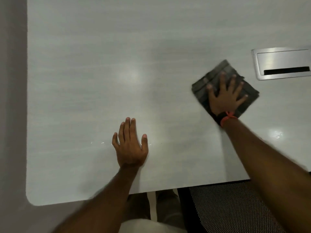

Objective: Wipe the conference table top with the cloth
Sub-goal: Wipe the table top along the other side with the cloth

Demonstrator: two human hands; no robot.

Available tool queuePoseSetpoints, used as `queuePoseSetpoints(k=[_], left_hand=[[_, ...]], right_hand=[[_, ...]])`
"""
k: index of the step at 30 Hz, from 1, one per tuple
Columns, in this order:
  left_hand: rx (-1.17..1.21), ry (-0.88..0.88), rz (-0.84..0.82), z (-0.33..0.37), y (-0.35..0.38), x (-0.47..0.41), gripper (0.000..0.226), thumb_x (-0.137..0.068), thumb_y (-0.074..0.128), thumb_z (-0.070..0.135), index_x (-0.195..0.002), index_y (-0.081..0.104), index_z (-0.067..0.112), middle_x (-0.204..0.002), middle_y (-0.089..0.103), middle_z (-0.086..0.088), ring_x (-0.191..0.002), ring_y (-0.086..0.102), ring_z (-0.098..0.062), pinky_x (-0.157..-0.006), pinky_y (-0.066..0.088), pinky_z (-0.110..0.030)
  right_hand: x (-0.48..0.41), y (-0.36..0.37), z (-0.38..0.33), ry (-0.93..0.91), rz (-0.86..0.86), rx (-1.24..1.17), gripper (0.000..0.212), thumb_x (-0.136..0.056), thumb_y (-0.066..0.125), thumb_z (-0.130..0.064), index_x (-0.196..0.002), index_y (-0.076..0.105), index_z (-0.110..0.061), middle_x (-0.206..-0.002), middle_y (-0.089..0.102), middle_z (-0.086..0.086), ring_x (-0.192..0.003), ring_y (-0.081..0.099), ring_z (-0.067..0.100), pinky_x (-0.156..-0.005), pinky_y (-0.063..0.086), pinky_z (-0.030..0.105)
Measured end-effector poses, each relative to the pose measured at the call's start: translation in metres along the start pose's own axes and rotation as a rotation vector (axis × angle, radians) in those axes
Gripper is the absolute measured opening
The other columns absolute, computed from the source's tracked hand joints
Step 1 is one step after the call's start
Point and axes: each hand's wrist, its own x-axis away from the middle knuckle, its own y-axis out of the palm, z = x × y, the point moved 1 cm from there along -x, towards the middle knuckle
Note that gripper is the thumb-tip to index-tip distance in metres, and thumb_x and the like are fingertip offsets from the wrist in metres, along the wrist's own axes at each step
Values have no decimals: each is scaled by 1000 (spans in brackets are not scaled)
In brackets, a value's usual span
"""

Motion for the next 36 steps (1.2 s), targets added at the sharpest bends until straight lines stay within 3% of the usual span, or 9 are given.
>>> queuePoseSetpoints(k=[4,8,11,17,20,24,27,33,36], left_hand=[[-1,-6,-16,1,0,0,68,-95,42,47,-155,29,17,-161,28,-2,-149,24,-19,-117,22,-48],[-5,-18,-54,2,-3,-2,70,-94,44,48,-155,27,18,-162,27,-3,-149,23,-20,-117,21,-49],[-3,-19,-58,2,-3,-2,70,-94,44,48,-155,27,18,-162,27,-3,-149,23,-21,-117,21,-50],[-12,-10,-26,1,-1,0,69,-95,42,47,-156,27,18,-162,27,-2,-150,23,-19,-117,21,-48],[-18,-9,-19,1,-1,0,69,-95,42,47,-155,28,17,-162,28,-2,-149,24,-20,-117,21,-47],[7,-15,-34,3,-3,-1,69,-95,42,48,-155,28,18,-161,29,-3,-149,25,-20,-117,22,-49],[17,-15,-59,3,-4,-2,69,-95,43,48,-156,26,18,-162,27,-2,-149,23,-19,-117,22,-49],[-13,-10,-69,2,-2,-1,68,-97,38,49,-156,26,18,-163,25,0,-150,22,-18,-117,21,-47],[-30,1,-56,0,-2,0,63,-100,35,46,-156,27,17,-162,27,-2,-149,24,-19,-117,22,-47]], right_hand=[[33,18,-51,74,28,-3,86,-87,11,-77,-162,17,-36,-170,9,12,-155,2,45,-112,7,78],[111,58,-135,-400,-35,87,80,-91,26,-76,-161,16,-39,-171,7,8,-155,1,45,-112,-8,75],[102,53,-128,-598,-107,77,80,-91,31,-79,-160,10,-46,-172,-1,0,-156,-4,37,-116,-7,74],[11,15,-32,27,47,-57,80,-89,21,-79,-161,15,-42,-171,6,4,-157,0,36,-116,3,74],[26,20,-66,119,51,-46,78,-91,18,-75,-161,17,-40,-171,7,10,-155,0,43,-113,4,77],[95,55,-136,-423,-76,67,75,-93,23,-74,-161,14,-42,-171,4,7,-155,-2,45,-112,-10,74],[83,50,-129,-665,-119,64,71,-95,29,-74,-159,16,-46,-172,5,0,-157,0,35,-118,-3,73],[12,13,-17,-64,31,-32,72,-95,22,-71,-160,21,-41,-171,11,3,-157,6,33,-118,6,71],[42,22,-36,118,92,-45,71,-96,19,-69,-161,20,-38,-171,11,8,-156,6,38,-116,7,73]])
